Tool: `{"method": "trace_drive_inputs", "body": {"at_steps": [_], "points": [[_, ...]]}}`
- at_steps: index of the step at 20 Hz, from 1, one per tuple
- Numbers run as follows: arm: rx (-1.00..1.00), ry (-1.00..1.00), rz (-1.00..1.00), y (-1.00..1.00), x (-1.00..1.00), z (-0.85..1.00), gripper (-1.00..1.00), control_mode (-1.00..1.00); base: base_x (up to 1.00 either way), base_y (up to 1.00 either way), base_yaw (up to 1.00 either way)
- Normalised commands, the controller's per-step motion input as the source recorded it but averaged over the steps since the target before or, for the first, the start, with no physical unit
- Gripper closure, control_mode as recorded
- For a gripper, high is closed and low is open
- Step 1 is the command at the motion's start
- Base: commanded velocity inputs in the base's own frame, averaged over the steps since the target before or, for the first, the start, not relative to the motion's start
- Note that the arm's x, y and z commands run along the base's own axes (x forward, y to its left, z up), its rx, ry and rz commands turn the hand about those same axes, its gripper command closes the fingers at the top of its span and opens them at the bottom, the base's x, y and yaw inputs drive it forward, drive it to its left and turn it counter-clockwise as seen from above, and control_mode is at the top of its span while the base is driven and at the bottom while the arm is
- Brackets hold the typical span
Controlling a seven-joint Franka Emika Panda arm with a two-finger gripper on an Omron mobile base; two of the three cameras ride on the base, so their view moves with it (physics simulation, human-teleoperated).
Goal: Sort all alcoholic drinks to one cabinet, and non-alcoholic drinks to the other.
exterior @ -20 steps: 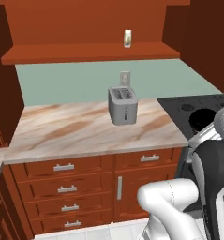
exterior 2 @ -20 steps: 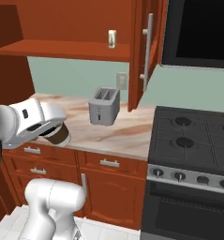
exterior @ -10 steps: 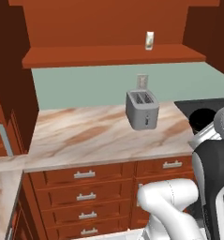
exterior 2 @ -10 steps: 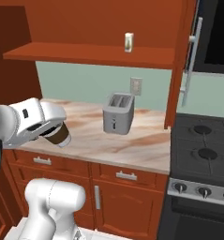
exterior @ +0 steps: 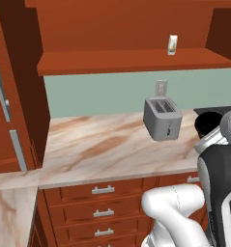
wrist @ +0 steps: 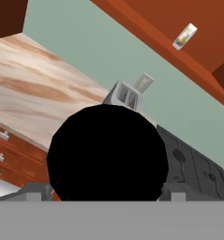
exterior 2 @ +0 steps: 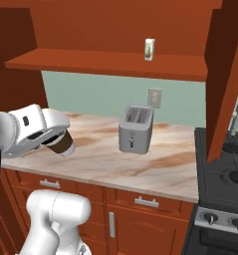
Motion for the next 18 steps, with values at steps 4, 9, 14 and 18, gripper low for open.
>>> {"method": "trace_drive_inputs", "body": {"at_steps": [4, 9, 14, 18], "points": [[0.0, 0.0, 0.0, 0.0, 0.0, 0.0, 1.0, 1.0, 0.56, 0.28, 0.0], [0.0, 0.0, 0.0, 0.0, 0.0, 0.0, 1.0, 1.0, 0.5, 0.3, 0.0], [0.0, 0.0, 0.0, 0.0, 0.0, 0.0, 1.0, 1.0, 0.45, 0.29, 0.0], [0.0, 0.0, 0.0, 0.0, 0.0, 0.0, 1.0, 1.0, 0.35, 0.21, 0.0]]}}
